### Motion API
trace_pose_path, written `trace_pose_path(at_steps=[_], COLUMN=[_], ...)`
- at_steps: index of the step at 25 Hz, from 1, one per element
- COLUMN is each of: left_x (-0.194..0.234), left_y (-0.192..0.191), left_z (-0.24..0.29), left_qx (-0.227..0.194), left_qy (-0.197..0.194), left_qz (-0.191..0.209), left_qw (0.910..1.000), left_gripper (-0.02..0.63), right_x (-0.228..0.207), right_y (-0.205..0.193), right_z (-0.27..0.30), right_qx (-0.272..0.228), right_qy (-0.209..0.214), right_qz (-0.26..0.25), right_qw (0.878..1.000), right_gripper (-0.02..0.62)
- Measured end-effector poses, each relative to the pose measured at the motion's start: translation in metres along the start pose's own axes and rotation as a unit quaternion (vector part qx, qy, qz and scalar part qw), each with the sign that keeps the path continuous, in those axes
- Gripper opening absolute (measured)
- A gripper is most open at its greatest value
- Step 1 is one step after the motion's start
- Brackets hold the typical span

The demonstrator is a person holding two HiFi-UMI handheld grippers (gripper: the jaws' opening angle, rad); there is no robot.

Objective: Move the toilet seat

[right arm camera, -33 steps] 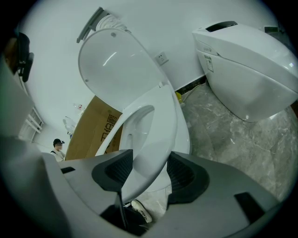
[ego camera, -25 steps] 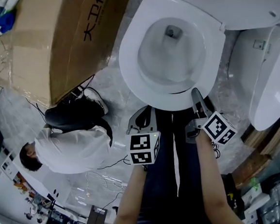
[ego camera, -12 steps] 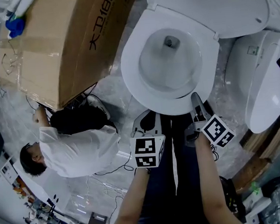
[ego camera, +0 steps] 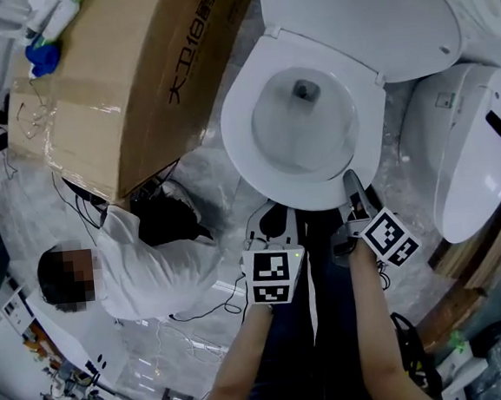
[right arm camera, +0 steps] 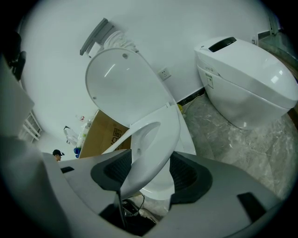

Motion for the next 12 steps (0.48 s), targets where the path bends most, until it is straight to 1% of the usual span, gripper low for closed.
trace_pose_path(at_steps=[2,5,8,10,12], left_x=[-0.003,-0.005,-0.007,-0.010,-0.011], left_y=[0.007,0.016,0.026,0.033,0.039], left_z=[-0.003,-0.006,-0.010,-0.011,-0.011], left_qx=[-0.004,-0.009,-0.015,-0.022,-0.027], left_qy=[-0.002,-0.012,-0.012,-0.014,-0.015], left_qz=[-0.001,-0.012,-0.008,-0.008,-0.005], left_qw=[1.0000,0.9998,0.9998,0.9996,0.9995], left_gripper=[0.014,0.014,0.014,0.014,0.014], right_x=[0.003,0.009,0.016,0.020,0.025], right_y=[0.005,0.010,0.016,0.021,0.026], right_z=[-0.003,-0.005,-0.008,-0.010,-0.013], right_qx=[-0.002,0.000,0.003,0.000,-0.004], right_qy=[0.001,-0.001,-0.001,-0.006,-0.021], right_qz=[0.003,0.006,0.006,0.000,-0.018], right_qw=[1.000,1.000,1.000,1.000,1.000], right_gripper=[0.258,0.267,0.276,0.287,0.299])
Point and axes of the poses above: the fingertips, and each gripper's own axes: z forward along the fingers, x to its left, y out of its top, the point moved 9 cm from there along -z, backward along the fingers, and after that the axes turned 1 degree about x, right-handed, at the moved point
